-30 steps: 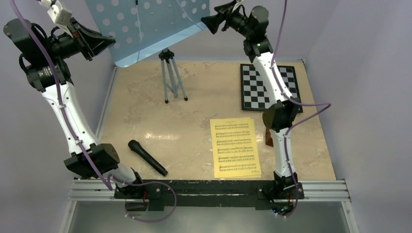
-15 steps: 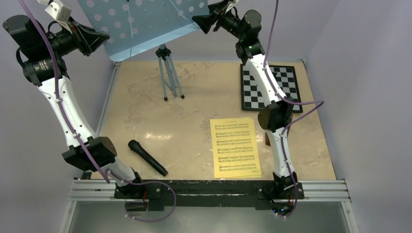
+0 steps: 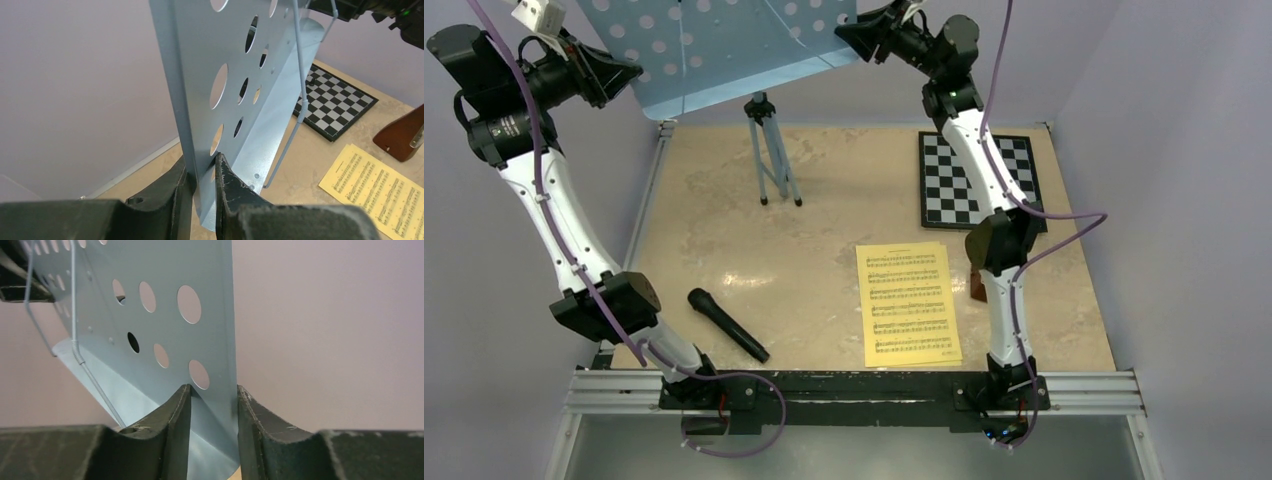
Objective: Pack up the instrument practice props
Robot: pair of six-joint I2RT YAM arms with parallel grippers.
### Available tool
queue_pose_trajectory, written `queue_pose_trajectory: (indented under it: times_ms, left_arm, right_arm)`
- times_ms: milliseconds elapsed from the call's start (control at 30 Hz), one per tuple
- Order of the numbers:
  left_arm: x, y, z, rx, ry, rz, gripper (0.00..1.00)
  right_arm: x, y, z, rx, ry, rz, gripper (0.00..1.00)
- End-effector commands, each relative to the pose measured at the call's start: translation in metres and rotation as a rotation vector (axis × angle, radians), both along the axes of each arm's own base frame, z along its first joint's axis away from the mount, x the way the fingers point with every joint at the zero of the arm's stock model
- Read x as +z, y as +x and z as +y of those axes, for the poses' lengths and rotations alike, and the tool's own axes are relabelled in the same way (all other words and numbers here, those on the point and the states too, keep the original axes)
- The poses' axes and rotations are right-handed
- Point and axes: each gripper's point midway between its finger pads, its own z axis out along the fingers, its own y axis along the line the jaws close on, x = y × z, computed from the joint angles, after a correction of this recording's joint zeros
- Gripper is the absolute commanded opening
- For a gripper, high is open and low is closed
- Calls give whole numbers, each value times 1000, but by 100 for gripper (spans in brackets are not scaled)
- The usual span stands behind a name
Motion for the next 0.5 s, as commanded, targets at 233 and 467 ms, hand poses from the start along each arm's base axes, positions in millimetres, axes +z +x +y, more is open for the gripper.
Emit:
queue_pose_trajectory:
  times_ms: [233, 467]
  left_arm:
    - [72, -28, -17, 71, 8, -166, 0]
    - [109, -76, -42, 65, -22, -224, 0]
  right_arm:
    - [133, -122, -18, 62, 70, -278, 8]
    - [155, -170, -31, 75, 67, -272, 0]
